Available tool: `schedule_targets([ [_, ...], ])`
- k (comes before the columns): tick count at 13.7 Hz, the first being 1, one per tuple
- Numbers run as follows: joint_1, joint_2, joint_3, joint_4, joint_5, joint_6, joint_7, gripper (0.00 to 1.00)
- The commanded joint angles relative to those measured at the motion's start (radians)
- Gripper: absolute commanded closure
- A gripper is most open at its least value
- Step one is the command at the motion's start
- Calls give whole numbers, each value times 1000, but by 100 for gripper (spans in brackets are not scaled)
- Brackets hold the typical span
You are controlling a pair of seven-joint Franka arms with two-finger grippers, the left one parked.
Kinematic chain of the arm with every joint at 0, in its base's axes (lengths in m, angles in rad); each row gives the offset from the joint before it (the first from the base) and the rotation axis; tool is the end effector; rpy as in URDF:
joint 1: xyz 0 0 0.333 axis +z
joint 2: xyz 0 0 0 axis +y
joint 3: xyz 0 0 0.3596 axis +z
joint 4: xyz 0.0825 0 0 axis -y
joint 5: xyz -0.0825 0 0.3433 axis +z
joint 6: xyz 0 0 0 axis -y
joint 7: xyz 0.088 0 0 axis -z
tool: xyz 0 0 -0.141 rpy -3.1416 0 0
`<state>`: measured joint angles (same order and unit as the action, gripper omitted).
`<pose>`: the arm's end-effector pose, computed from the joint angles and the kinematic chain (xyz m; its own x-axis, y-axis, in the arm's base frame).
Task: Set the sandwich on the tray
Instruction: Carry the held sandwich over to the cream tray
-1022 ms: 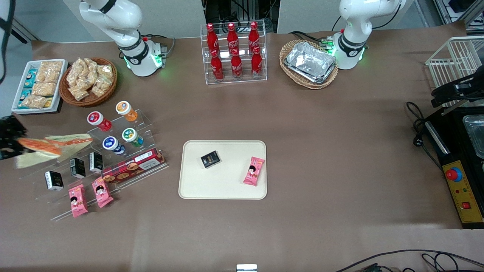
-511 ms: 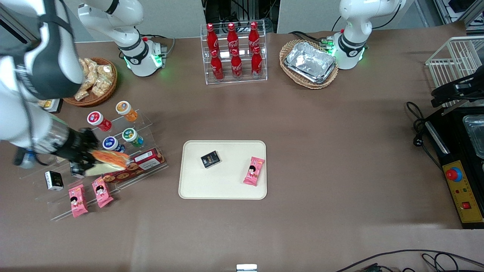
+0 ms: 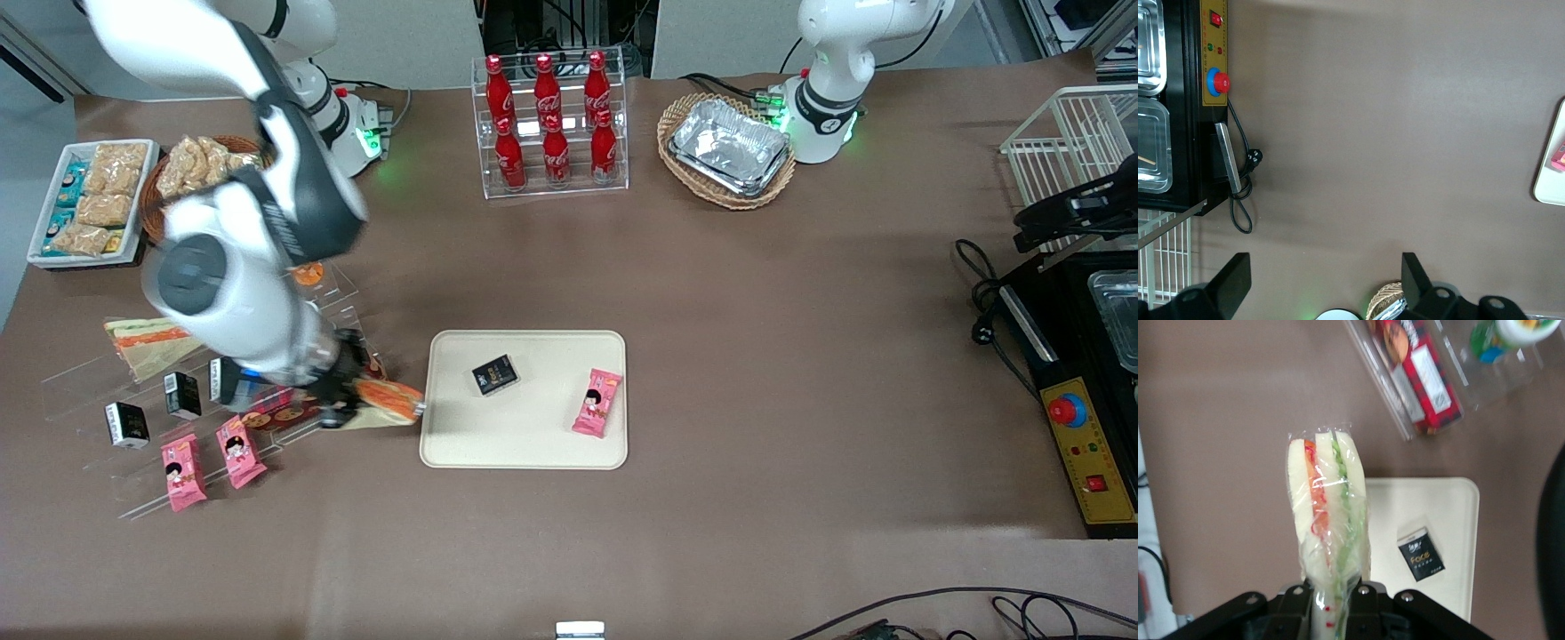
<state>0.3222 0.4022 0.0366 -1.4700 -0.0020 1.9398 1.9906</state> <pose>0.6253 0.2301 0.4739 -0.0626 -0.9973 -0.0390 -0.9963 0.0647 -0.0568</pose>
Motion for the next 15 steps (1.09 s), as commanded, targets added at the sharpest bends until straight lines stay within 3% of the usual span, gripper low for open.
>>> schedule_targets([
  [1,89,167,-18,154,-42,45,120,99],
  [5,170,262,-21,168,-85,171,237,99],
  [9,222,369,-20,168,-168,286,335,99],
  [15,268,441,-26,168,-171,380,376,97],
])
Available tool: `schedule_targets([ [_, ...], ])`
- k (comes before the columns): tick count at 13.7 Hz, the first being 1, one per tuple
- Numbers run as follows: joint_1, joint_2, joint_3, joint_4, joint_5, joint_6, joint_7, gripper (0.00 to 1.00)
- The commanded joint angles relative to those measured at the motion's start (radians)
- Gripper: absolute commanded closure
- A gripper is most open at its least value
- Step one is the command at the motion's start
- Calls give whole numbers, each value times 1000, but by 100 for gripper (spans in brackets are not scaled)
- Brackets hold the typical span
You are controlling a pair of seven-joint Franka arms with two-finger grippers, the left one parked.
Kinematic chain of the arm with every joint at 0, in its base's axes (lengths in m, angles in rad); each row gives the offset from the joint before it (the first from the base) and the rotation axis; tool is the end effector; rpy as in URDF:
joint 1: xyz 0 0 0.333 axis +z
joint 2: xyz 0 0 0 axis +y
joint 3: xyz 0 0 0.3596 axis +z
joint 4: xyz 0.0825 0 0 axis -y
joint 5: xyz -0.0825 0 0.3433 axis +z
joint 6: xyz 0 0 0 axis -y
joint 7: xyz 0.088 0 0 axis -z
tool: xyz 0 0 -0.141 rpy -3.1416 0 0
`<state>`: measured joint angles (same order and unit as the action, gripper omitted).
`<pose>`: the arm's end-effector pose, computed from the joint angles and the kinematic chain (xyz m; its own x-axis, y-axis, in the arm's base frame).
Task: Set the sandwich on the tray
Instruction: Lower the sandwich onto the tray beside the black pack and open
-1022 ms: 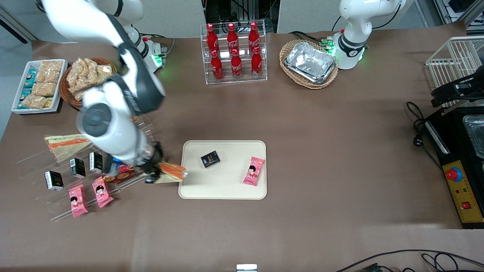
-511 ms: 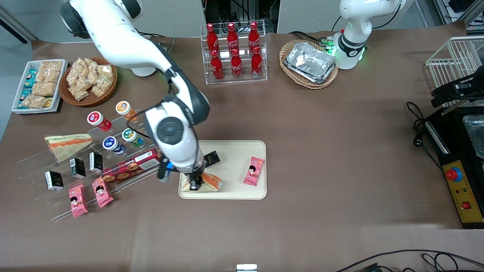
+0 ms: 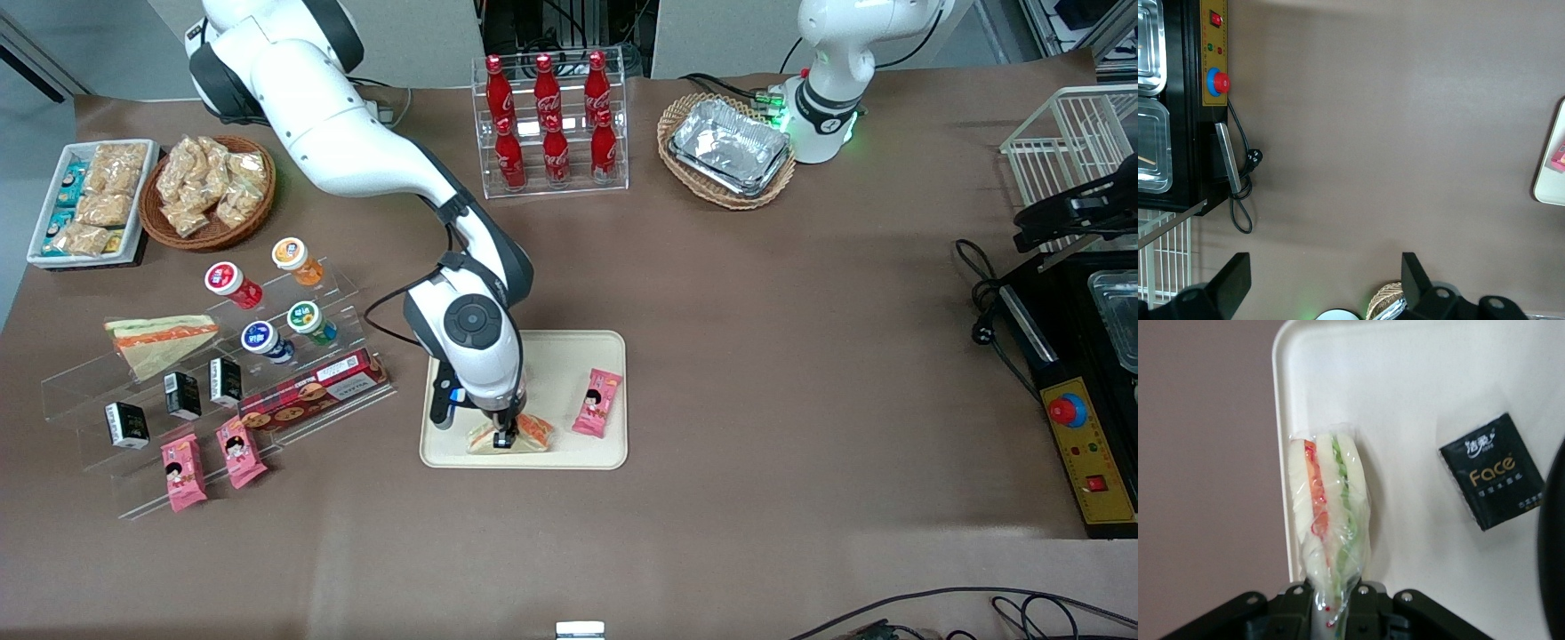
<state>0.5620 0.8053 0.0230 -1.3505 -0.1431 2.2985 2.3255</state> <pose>0.6360 0.4080 0.2752 -0.0885 -0.9959 -0.0200 -0.9811 0.0906 -0.1709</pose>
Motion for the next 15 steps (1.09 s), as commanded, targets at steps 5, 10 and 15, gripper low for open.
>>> schedule_targets([
  [5,90,64,-71,48,-30,65,69,95],
  [10,90,75,-83,47,-36,70,71,6],
  [15,87,3,-100,42,-44,18,54,0],
])
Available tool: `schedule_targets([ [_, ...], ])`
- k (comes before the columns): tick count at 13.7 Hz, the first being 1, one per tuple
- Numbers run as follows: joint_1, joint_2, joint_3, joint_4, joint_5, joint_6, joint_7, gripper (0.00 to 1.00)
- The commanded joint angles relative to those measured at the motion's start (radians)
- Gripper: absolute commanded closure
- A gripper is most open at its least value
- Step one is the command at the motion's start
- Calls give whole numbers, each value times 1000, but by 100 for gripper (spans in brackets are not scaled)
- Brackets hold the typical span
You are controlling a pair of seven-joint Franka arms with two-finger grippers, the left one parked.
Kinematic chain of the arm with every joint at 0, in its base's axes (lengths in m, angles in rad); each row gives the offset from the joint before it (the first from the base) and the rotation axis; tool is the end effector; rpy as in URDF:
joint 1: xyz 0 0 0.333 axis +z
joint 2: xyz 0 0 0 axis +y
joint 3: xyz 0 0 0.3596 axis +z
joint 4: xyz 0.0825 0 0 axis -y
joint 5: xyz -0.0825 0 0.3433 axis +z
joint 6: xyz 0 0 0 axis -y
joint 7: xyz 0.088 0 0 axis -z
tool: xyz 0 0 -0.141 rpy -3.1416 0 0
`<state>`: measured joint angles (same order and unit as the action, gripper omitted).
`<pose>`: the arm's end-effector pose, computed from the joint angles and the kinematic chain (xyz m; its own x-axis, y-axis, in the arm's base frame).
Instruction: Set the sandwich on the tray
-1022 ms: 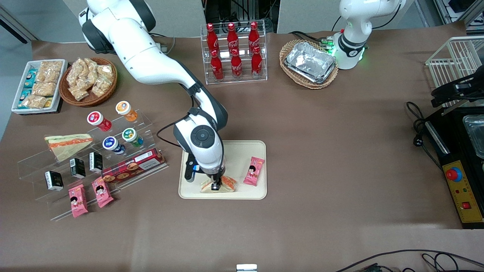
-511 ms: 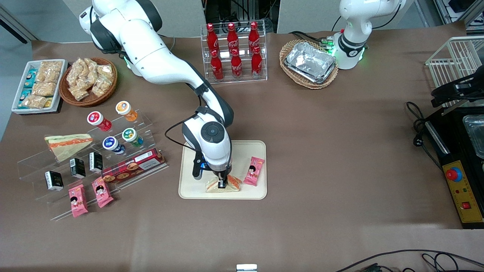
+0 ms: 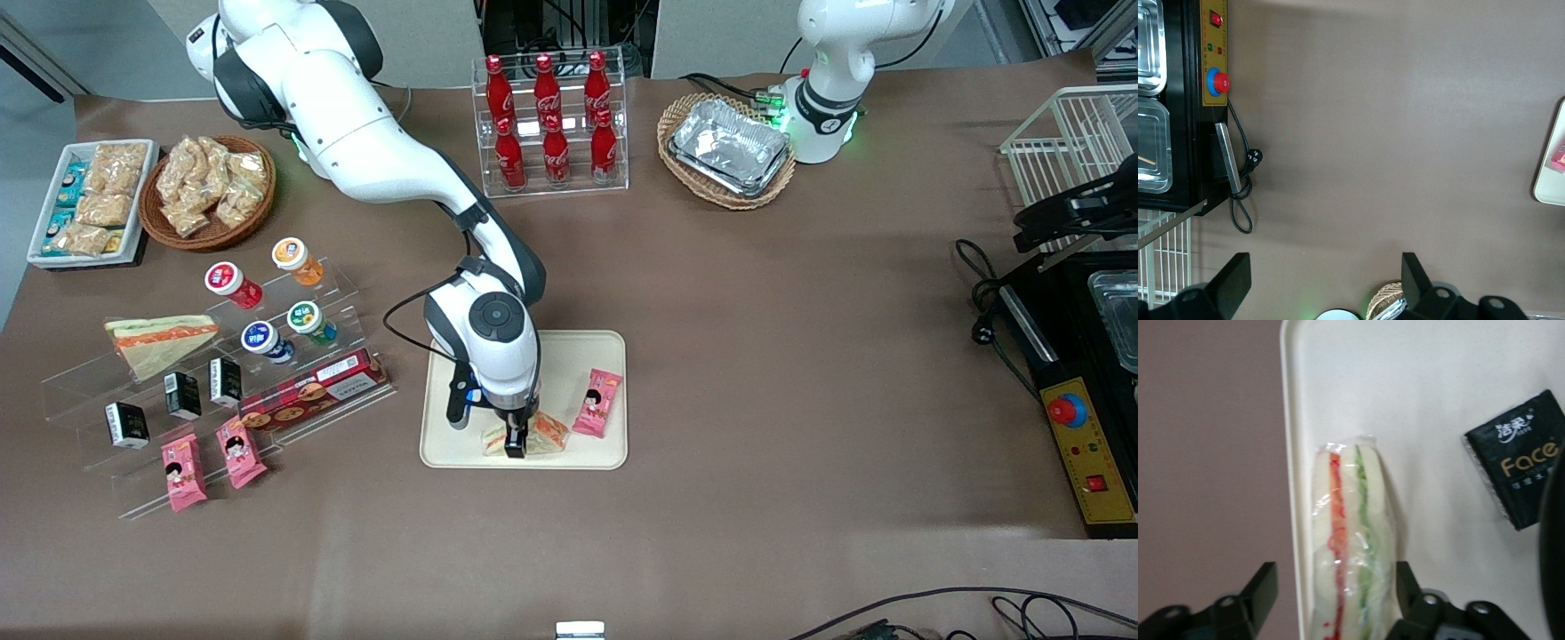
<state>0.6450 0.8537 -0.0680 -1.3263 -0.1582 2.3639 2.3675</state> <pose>0.6380 0.4251 0.2575 -0.0893 -0.9960 0.0036 -0.9650 0.0856 -0.2478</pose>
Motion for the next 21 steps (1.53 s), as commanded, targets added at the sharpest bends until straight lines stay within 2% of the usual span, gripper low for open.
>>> schedule_targets([
  [1,2,-76,-9,12,-29,-61,12,0],
  [3,4,-129,-7,-4,-32,-125,-10,0],
  [6,-5,-269,-7,-69,-30,-285,-238,0],
  [8,-40,-365,-7,-126,-24,-325,-412,0],
  [11,-128,-511,-6,-229,37,-366,-728,0],
  [14,-165,-559,-21,-229,2,-530,-1171,0],
  [17,-260,-590,-26,-231,5,-552,-1524,0],
  [19,-341,-604,-24,-231,34,-555,-1751,0],
  [21,-428,-636,-26,-229,107,-561,-1939,0],
])
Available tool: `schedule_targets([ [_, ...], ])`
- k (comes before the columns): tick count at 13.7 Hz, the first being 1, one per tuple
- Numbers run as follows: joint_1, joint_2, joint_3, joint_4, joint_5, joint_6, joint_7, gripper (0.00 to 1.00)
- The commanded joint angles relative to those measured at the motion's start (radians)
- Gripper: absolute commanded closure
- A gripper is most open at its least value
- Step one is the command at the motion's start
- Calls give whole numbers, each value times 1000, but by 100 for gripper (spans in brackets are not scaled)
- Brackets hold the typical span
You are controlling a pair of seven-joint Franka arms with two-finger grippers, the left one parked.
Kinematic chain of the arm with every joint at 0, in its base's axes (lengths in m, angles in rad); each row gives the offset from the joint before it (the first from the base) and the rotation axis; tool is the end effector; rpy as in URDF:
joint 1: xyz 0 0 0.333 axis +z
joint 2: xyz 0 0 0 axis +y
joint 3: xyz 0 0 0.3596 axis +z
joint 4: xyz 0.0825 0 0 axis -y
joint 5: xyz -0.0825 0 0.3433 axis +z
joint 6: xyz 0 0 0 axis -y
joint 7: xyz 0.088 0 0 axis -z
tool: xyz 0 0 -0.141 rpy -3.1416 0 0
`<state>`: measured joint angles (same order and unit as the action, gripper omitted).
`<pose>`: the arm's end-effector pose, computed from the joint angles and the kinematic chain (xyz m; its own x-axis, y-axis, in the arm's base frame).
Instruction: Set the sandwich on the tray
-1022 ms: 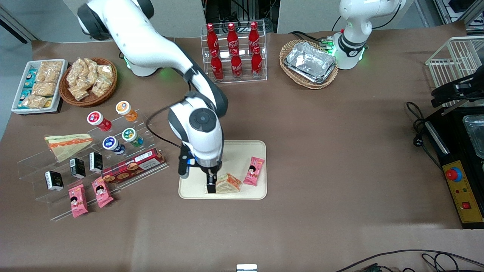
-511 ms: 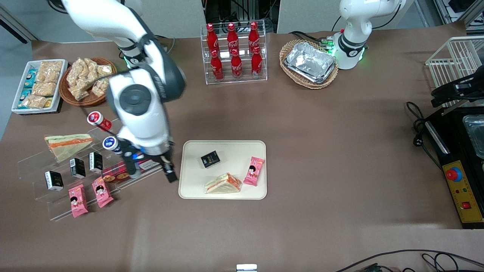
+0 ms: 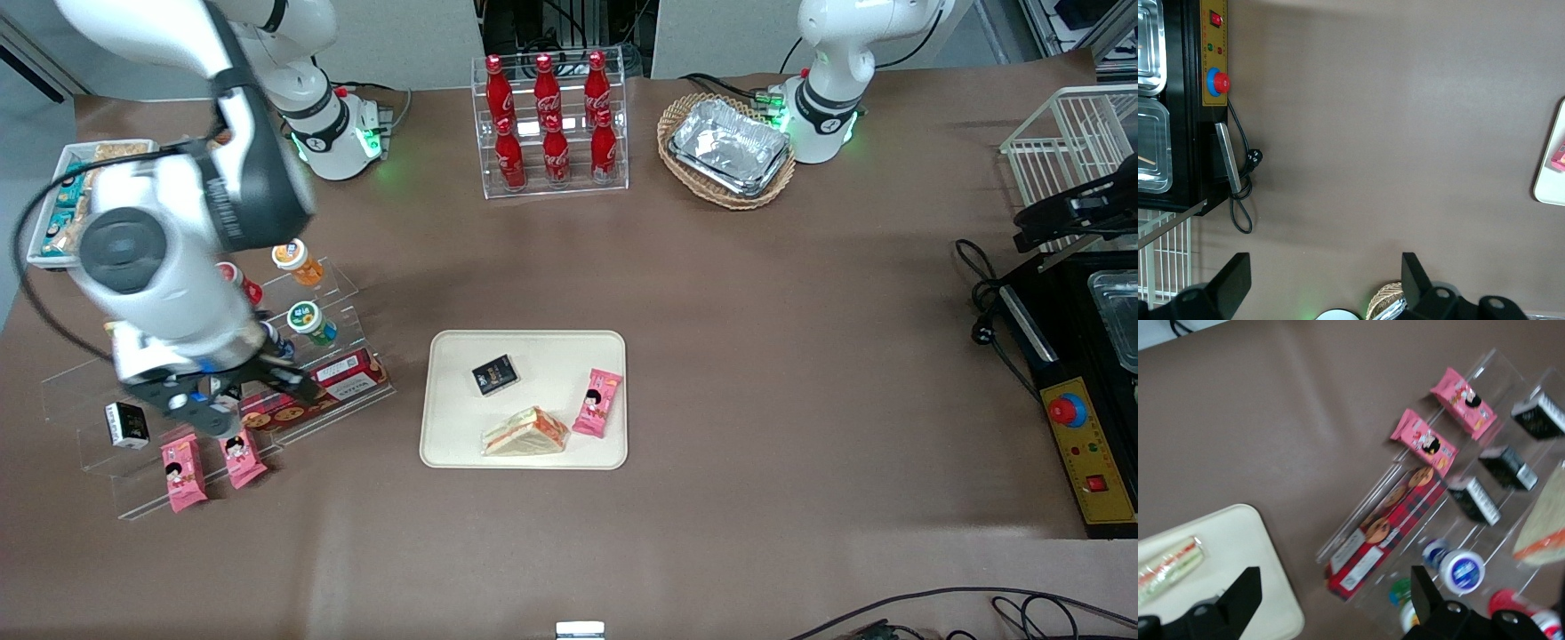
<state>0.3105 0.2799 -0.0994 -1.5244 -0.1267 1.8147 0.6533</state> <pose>0.6089 0.1232 0.5186 0.9156 -0.3899 0.0984 -0.3996 -0.9096 0.1138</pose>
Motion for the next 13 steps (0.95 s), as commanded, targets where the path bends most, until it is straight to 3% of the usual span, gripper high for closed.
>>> schedule_targets([
  [1,-140,-80,6,-31,88,-32,-310,0],
  [3,-232,-123,6,-33,104,-75,-513,0],
  [5,-301,-175,4,-33,127,-138,-602,0],
  [9,-315,-315,-3,-132,119,-155,-609,0],
  [13,-317,-332,-5,-140,125,-161,-610,0],
])
